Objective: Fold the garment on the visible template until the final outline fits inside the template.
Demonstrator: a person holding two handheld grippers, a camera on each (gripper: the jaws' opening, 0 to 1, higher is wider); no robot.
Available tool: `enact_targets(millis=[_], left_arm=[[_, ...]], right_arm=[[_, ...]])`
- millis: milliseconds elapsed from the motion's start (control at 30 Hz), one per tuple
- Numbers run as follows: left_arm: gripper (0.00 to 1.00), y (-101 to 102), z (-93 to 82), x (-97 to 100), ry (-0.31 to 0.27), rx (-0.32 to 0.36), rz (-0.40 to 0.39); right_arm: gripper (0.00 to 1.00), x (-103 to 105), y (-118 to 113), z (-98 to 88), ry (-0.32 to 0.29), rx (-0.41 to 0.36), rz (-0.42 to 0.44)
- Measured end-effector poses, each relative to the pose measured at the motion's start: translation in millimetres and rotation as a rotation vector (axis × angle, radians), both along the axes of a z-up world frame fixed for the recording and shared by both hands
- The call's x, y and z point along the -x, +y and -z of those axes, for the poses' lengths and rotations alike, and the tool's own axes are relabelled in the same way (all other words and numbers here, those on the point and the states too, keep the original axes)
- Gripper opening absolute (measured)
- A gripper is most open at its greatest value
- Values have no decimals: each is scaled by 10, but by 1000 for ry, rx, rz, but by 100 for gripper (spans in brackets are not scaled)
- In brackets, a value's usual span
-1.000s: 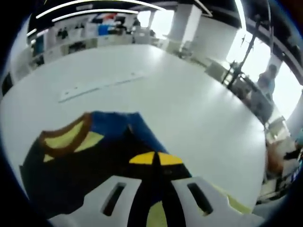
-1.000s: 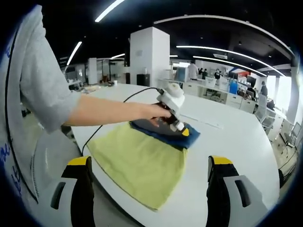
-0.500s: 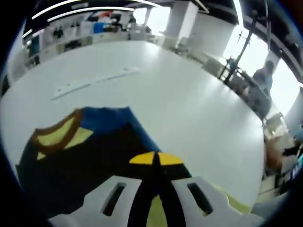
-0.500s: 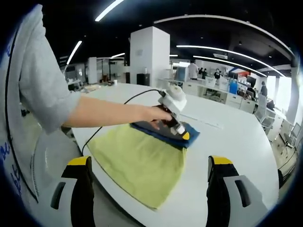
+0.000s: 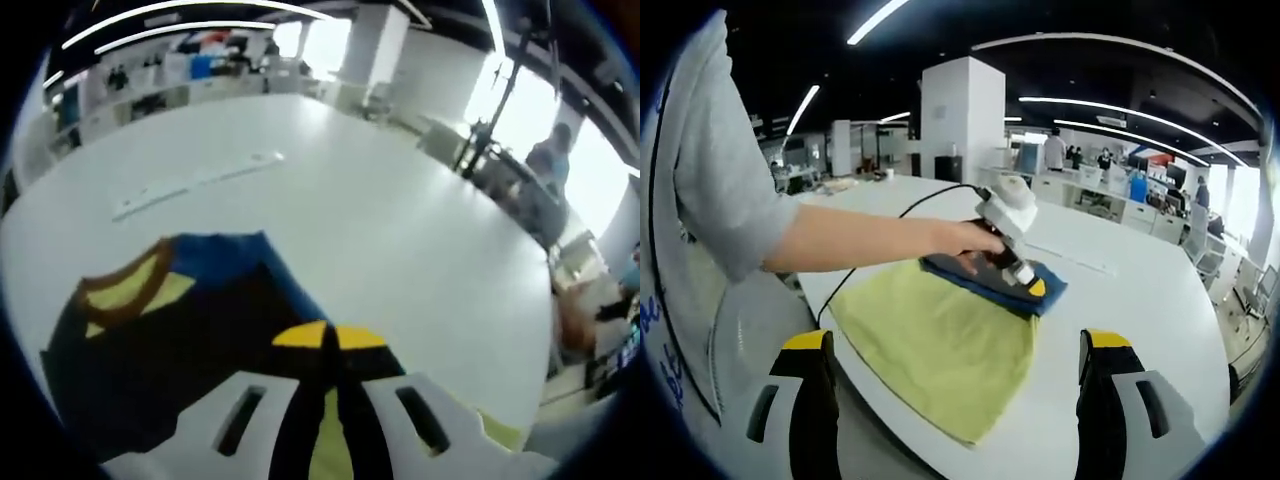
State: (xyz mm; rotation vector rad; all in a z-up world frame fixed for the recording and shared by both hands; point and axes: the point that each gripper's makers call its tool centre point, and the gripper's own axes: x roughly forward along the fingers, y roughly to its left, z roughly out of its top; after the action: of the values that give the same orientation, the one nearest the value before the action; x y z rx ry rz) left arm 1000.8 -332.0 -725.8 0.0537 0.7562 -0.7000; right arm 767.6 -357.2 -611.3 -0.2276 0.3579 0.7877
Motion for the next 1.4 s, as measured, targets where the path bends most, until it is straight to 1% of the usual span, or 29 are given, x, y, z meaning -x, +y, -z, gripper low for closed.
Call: enact_targets(millis=[133,200,400,467,600,700,800,933,1033,1100,1233,1300,1333,1400], left_arm=[[0,4,-100,34,-13,12,10],[0,-10,-133,83,-14,17,17],[0,32,-224,169,-57,7,29],[4,46,-269,181,-66,17,24],[9,73,-348,197,-98,12,26],[15,86,-412,216,-110,19,27],[18,100,-479,264,-128,11,38],[22,140,-551,309,-144,12,41],[28,184,-620,348,-160,17,37],[28,201,-649,382,-163,19,42],[35,272,-712,472,-179,7,52],[39,328,-716,530,-179,-21,69],[42,343,-724,550,-181,-24,73],[44,383,-747,581,-183,-22,72]], right_arm=[[100,37,24,-2,-3,4,-12],[100,50,31,-6,-4,4,-15],[100,72,3,-32,-11,7,-12],[100,75,-3,-41,-16,12,-12],[100,95,2,-67,-24,12,-12],[100,106,3,-71,-25,13,-13],[100,119,-6,-58,-21,19,-13],[100,129,-24,-85,-30,17,-3],[100,144,-28,-103,-32,15,1],[100,154,-28,-103,-31,15,2],[100,169,-48,-108,-32,19,11],[100,175,-53,-116,-34,19,15],[100,176,-52,-121,-35,19,16],[100,183,-38,-131,-37,21,13]])
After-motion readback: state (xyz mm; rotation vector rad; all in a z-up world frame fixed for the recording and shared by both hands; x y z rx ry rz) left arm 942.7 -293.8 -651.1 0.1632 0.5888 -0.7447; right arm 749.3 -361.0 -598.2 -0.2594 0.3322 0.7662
